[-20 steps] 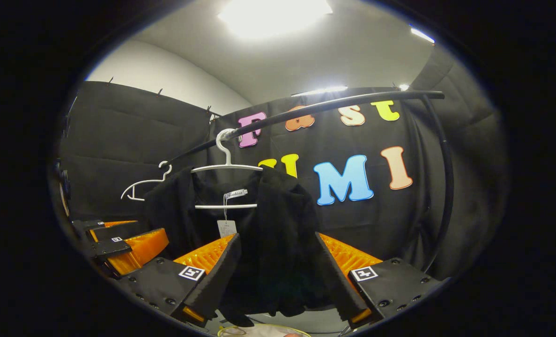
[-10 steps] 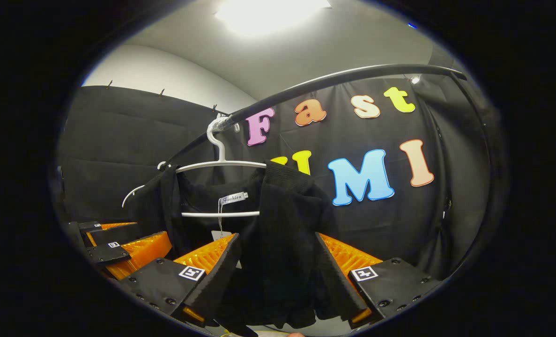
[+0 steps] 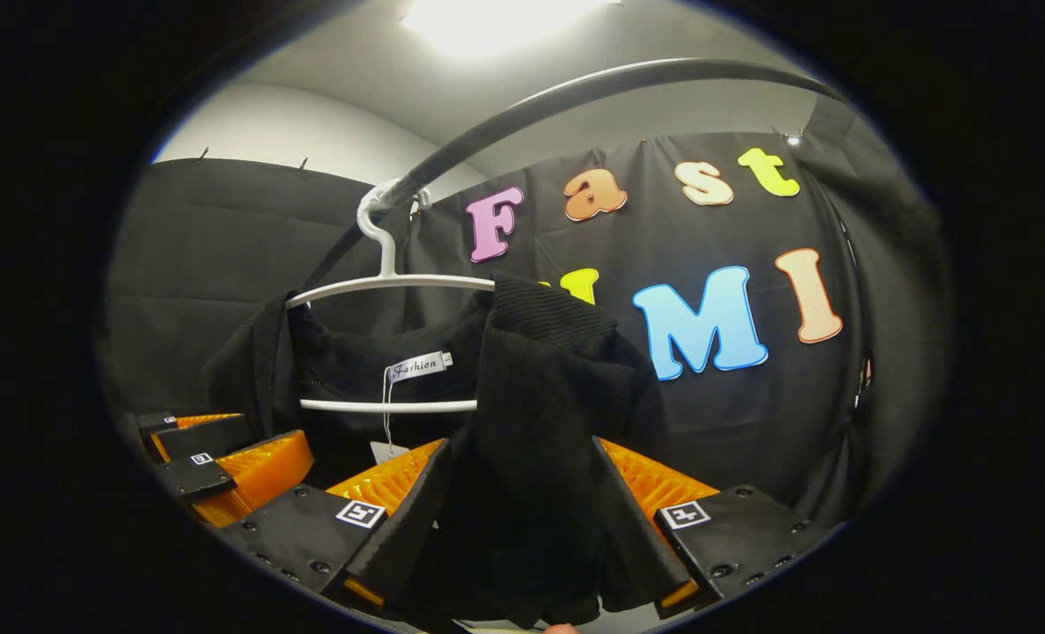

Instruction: Grasp the clothes on the hanger with both hands and then place them into the laundry hamper below.

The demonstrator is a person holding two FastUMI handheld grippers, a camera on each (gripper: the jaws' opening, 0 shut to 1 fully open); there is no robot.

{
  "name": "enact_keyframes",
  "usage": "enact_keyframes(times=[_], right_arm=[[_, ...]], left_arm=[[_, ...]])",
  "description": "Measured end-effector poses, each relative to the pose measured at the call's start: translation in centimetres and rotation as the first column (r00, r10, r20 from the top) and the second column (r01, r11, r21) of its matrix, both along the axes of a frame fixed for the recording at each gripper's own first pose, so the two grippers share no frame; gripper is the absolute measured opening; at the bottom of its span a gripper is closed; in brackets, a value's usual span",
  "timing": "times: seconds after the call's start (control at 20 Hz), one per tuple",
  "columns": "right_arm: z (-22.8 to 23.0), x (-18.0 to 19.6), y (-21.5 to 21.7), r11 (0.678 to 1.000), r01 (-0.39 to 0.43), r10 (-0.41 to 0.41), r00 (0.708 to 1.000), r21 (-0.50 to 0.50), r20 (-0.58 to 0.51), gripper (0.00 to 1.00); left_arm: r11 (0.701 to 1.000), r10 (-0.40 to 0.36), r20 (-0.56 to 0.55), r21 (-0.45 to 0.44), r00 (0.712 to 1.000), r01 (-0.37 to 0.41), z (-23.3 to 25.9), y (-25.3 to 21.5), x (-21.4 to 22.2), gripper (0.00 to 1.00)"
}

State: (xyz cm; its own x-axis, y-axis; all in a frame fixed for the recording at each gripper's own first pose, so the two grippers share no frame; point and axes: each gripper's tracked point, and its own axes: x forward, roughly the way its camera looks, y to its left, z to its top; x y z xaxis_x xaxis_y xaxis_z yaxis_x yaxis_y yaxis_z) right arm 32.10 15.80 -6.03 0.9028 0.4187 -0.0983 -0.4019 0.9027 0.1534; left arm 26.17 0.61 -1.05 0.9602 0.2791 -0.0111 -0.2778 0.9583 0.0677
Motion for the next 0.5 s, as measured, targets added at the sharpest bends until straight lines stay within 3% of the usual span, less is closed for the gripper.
enact_keyframes(times=[0.25,0.45,0.5], right_arm=[[-1.2,2.2,0.5,0.999,0.04,-0.04,0.999,-0.006,-0.033,0.97],[-1.7,3.3,1.0,0.998,0.054,-0.052,0.997,0.023,-0.058,0.96],[-1.8,3.6,0.9,0.998,0.056,-0.054,0.996,0.02,-0.065,0.88]], left_arm=[[0.998,0.057,-0.005,0.018,0.998,-0.057,-0.3,1.0,0.6,0.93],[0.993,0.112,-0.025,0.05,0.993,-0.11,-1.0,1.6,1.1,0.77],[0.988,0.142,-0.027,0.063,0.989,-0.14,-1.1,2.1,1.1,0.73]])
